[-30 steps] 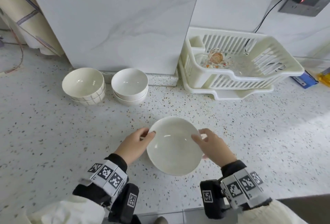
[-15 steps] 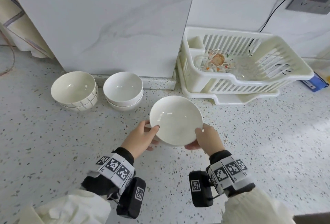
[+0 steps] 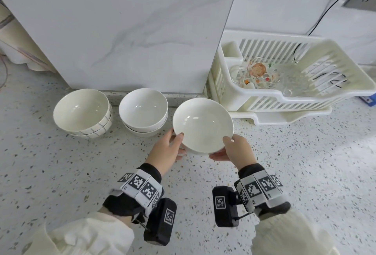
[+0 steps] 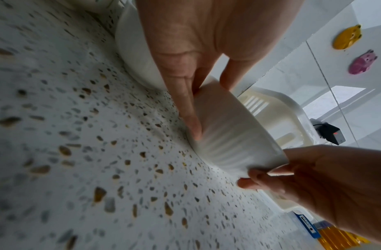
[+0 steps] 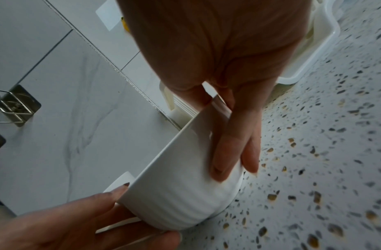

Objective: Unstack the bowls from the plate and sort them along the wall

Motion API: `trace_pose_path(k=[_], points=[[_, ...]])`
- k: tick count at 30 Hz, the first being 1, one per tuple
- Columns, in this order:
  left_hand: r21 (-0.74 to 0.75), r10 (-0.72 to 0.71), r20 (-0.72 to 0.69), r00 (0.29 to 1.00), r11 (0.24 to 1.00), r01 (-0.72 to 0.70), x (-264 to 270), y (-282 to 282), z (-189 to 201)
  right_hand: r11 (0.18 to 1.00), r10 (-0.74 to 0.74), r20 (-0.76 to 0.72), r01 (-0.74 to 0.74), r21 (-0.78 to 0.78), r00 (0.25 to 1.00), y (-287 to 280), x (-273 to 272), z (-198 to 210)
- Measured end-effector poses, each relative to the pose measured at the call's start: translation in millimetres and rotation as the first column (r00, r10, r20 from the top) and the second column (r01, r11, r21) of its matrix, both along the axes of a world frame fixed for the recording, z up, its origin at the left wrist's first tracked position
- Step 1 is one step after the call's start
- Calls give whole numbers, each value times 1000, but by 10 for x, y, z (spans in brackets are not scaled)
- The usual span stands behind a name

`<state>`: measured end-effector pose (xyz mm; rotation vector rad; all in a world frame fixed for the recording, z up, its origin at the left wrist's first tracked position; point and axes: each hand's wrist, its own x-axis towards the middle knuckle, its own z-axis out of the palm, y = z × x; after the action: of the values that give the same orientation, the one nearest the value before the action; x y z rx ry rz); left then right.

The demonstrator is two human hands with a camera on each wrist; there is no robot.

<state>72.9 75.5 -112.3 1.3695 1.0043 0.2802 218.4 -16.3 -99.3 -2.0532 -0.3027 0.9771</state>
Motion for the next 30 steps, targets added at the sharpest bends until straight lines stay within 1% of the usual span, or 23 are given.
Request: trace_pose_path(k=[9, 14, 23, 27, 30], points=[[12, -9, 28, 1000, 1000, 9, 48, 22, -19, 999, -6, 30, 7, -35, 1000, 57, 62, -22], [24, -15, 37, 999, 1000, 14, 107, 36, -8, 999, -14, 11, 14, -29, 1000, 83, 123, -26], [-11, -22, 51, 998, 1000, 22, 115, 53, -25, 1000, -2, 25, 3, -29, 1000, 100, 165, -75], [-10, -38, 55, 998, 999, 38, 94, 43, -46, 1000, 10, -22, -10, -10, 1000, 61, 170, -70], [5, -52, 21, 998, 999, 52, 55, 28, -2, 1000, 19, -73, -18, 9, 997, 2, 139, -23]])
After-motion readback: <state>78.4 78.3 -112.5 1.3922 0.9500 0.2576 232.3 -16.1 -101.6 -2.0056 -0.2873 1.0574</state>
